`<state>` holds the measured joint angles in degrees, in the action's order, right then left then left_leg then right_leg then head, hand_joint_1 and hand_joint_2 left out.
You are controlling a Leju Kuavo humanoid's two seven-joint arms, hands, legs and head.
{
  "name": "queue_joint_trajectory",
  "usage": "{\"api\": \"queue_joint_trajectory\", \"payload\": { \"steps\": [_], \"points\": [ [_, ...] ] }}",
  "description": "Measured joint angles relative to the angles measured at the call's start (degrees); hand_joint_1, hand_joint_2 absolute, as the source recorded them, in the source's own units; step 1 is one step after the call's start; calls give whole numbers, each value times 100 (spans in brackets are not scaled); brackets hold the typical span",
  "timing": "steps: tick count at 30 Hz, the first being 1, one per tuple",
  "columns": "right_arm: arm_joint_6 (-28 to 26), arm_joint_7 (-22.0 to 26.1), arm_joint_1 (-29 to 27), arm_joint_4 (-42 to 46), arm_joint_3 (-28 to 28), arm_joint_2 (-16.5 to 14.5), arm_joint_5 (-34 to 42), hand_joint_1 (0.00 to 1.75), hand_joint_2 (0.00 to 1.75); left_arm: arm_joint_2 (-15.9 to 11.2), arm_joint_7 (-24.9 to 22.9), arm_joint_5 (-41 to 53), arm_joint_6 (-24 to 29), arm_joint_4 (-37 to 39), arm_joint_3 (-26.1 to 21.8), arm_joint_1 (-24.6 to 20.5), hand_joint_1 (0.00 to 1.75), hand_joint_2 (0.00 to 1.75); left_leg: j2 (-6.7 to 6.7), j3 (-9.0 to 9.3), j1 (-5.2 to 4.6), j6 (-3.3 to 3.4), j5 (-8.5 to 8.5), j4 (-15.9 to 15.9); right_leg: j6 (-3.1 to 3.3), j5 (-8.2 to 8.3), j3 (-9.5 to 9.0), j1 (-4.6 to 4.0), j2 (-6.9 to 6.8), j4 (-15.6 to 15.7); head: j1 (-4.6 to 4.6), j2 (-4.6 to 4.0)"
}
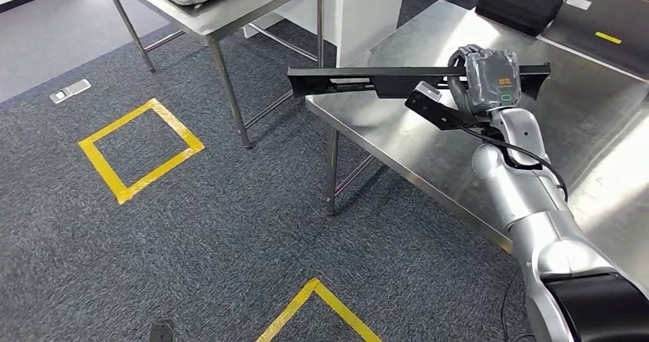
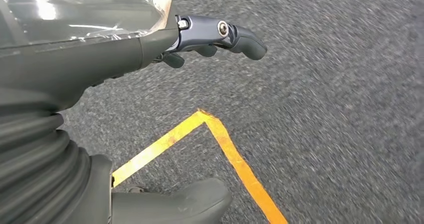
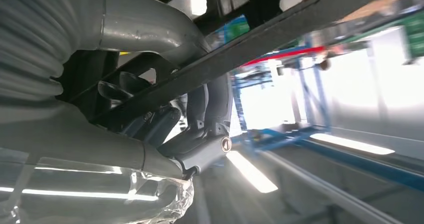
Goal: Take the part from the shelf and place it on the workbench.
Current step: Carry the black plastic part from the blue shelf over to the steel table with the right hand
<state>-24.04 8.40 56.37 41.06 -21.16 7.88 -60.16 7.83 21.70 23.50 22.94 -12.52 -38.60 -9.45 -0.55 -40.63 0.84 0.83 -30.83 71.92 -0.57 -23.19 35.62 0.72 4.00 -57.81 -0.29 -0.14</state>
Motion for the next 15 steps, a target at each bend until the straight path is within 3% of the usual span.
{"api": "queue_joint_trajectory", "payload": {
  "steps": [2,4,6,7,9,11,13,14,15],
  "points": [
    [-10,-27,6,-20,24,3,-2,175,175,-9,0,0,-2,1,0,2,0,175,-237,319,40,21,384,-726,-10,2,17,-7,140,-25,2,1],
    [-28,-49,19,-33,43,5,-9,175,175,-14,-2,0,-3,2,1,7,0,175,-435,491,56,32,504,-1122,-48,22,67,-14,264,-40,12,0],
    [-44,-117,26,-61,77,18,-50,175,175,-11,-9,-1,-2,2,2,1,0,175,-353,510,17,82,506,-1185,-135,67,123,-7,408,-7,14,0],
    [-52,-182,27,-86,102,38,-89,175,175,-7,-13,-1,-1,2,1,-8,0,175,-275,529,2,130,530,-1224,-172,70,158,0,385,-12,10,0],
    [-71,-363,59,-167,143,73,-202,175,175,-1,-19,-5,4,2,-1,-17,0,175,-127,559,1,226,586,-1307,-184,-77,322,-25,99,-296,38,1],
    [-110,-599,110,-299,164,90,-368,175,175,-3,-20,-11,8,2,-7,2,0,175,20,560,-20,270,604,-1329,-151,-376,648,-28,-226,-978,68,1],
    [-156,-807,131,-450,176,98,-541,175,175,-4,-20,-14,9,2,-12,26,0,175,182,550,-40,276,601,-1326,-174,-552,886,-18,-303,-1513,72,0],
    [-168,-873,135,-514,183,113,-607,175,175,-3,-20,-15,9,2,-13,32,0,175,261,545,-43,276,599,-1325,-207,-532,860,-13,-326,-1504,73,0],
    [-173,-921,145,-568,194,132,-652,175,175,-1,-20,-13,8,2,-13,34,0,175,338,544,-44,273,597,-1325,-248,-438,715,-9,-375,-1265,75,0]
  ]
}}
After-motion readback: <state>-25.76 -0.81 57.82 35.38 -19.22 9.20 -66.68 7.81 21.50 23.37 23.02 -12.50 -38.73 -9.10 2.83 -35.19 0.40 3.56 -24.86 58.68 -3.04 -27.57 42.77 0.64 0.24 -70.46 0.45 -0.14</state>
